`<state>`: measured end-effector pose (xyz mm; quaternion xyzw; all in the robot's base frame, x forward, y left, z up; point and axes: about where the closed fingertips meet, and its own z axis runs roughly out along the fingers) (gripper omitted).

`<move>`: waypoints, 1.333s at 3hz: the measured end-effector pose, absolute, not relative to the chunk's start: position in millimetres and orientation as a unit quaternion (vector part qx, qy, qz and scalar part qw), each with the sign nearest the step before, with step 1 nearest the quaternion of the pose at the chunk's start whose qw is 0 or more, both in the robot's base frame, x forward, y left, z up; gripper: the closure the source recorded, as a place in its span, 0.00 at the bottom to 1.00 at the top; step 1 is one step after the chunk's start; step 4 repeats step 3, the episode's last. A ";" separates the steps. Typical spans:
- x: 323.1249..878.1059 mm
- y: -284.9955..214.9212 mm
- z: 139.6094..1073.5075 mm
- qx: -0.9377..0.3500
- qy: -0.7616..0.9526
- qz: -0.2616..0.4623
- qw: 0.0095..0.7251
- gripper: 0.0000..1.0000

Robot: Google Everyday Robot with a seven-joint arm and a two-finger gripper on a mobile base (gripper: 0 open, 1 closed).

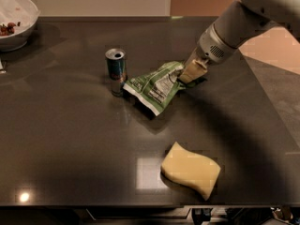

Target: Move green jalapeno chip bag near redbull can

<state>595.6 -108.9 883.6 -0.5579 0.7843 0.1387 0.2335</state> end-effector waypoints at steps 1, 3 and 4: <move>595.9 -107.8 882.4 -0.558 0.784 0.139 0.233 0.36; 596.1 -104.9 879.9 -0.560 0.783 0.141 0.231 0.00; 596.1 -104.9 879.9 -0.560 0.783 0.141 0.231 0.00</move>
Offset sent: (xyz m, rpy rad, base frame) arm 0.0003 0.0010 -0.0010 -0.0005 0.0014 0.0014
